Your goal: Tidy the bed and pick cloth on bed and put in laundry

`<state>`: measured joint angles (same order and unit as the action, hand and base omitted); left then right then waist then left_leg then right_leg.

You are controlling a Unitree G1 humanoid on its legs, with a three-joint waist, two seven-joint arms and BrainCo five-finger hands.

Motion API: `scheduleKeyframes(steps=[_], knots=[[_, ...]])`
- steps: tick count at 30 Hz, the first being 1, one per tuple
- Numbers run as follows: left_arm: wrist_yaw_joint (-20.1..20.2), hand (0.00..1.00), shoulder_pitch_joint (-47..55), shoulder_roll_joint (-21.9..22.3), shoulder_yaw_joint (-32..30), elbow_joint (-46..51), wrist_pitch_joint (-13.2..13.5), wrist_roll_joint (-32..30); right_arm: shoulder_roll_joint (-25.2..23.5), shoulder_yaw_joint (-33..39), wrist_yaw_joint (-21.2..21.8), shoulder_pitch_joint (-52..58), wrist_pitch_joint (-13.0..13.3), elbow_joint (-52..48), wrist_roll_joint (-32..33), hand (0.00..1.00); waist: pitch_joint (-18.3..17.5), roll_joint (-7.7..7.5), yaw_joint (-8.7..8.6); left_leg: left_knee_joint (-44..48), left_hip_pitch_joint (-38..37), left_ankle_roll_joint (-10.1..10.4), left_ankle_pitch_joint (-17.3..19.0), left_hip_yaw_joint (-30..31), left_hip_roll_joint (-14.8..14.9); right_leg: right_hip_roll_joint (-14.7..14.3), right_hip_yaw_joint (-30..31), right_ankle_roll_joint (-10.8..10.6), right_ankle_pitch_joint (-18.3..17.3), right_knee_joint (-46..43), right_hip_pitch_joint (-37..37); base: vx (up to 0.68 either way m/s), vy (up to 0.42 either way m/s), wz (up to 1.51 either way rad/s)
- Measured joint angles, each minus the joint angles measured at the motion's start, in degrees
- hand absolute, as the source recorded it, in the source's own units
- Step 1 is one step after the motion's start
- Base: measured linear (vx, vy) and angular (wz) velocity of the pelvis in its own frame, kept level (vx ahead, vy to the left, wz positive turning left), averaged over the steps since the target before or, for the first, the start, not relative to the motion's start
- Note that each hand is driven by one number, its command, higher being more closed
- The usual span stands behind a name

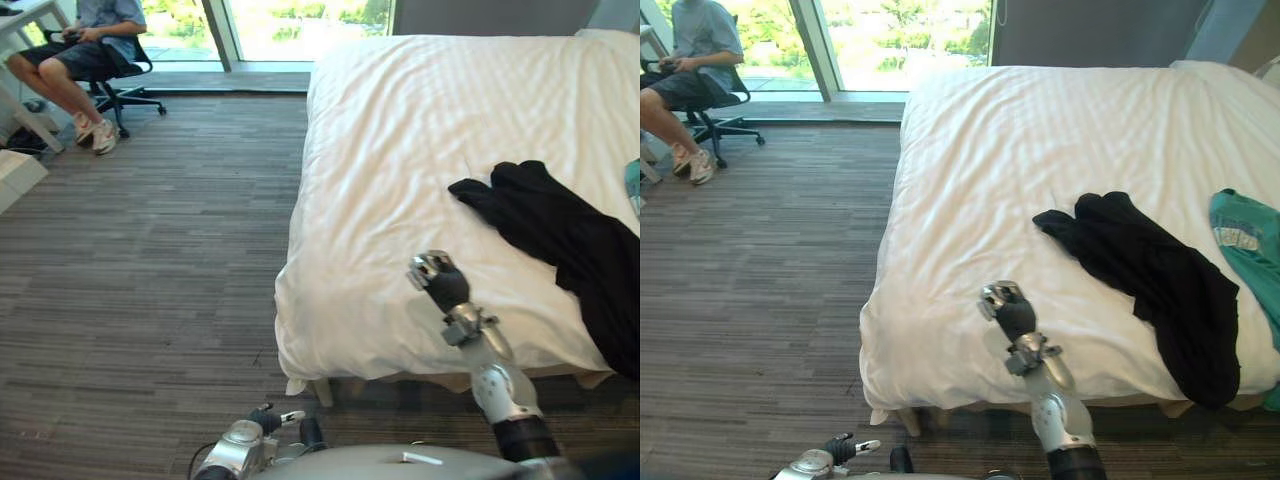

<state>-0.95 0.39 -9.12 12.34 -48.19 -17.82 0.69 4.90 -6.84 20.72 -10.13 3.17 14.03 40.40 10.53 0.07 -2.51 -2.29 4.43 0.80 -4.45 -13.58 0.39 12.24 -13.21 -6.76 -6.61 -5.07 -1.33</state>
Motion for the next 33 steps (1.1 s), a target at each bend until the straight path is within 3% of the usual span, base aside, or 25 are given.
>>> scheduleKeyframes(steps=[1,4,6,12,18,25,28,33], knots=[[-1.7,0.00,-5.1,0.0,0.8,-0.1,-0.5,1.3,-0.2,0.1,-3.3,-9.7,2.7,4.0,1.1,1.00,5.5,1.01,0.37,5.3,6.0,-0.2,0.8,0.6,1.0,0.0,0.0,0.6,-1.0,-4.1,5.2,-0.28,0.026,0.26],[-4.0,0.00,-13.4,-0.1,0.7,-0.6,-0.8,3.5,0.0,4.1,-7.9,-26.4,5.4,11.3,4.4,1.00,15.6,1.56,1.70,8.0,12.5,0.0,-0.4,1.7,2.2,-0.3,0.1,1.0,-0.9,-8.9,12.3,-0.29,0.015,0.16],[-4.7,0.00,-18.0,0.7,-0.1,-2.4,-0.7,5.1,0.8,7.9,-9.1,-33.0,7.5,14.7,8.1,1.00,18.3,1.50,2.76,8.6,17.7,-0.2,-1.3,1.7,2.4,-0.1,0.5,1.3,-1.0,-11.7,18.4,-0.17,0.009,0.07],[-9.2,0.00,-23.5,5.6,-7.0,-2.5,0.6,8.7,-0.9,8.5,-9.9,-32.2,13.6,7.7,13.7,1.00,18.5,1.39,2.48,10.0,25.7,-1.5,-2.2,-0.5,2.0,1.7,2.8,1.3,-2.0,-18.3,29.3,0.04,0.007,-0.06],[-12.1,0.00,-25.0,8.5,-11.1,-1.5,0.6,10.0,-4.1,9.7,-10.1,-28.7,19.0,3.4,16.5,1.00,18.7,1.09,2.03,13.8,28.8,-1.2,0.1,-3.2,4.5,0.2,4.7,1.7,-2.7,-19.4,32.8,0.05,-0.040,-0.21],[-11.9,0.00,-25.5,6.9,-13.0,-1.4,-0.7,11.1,-3.5,21.1,-8.7,-16.8,20.4,-2.1,21.3,1.00,18.7,0.55,1.82,21.0,29.1,-1.0,5.1,-5.1,8.1,-2.2,6.9,2.0,-2.1,-17.4,30.6,0.08,-0.018,-0.28],[-10.6,0.00,-25.4,5.6,-13.1,-1.4,-1.3,11.8,-2.7,25.9,-6.9,-10.4,20.3,-1.5,22.4,1.00,18.6,-0.79,1.77,22.6,27.9,-0.9,6.7,-6.2,9.0,-2.7,7.9,2.0,-2.1,-17.2,29.4,0.11,0.016,-0.22],[-7.8,0.00,-21.9,4.7,-14.7,-1.4,-0.6,11.7,-1.8,33.6,-5.0,0.2,18.1,8.4,25.7,1.00,18.1,-2.03,1.20,22.6,22.2,-0.4,8.6,-7.8,9.4,-2.9,8.7,2.1,-2.1,-16.1,24.3,0.08,0.011,-0.18]])
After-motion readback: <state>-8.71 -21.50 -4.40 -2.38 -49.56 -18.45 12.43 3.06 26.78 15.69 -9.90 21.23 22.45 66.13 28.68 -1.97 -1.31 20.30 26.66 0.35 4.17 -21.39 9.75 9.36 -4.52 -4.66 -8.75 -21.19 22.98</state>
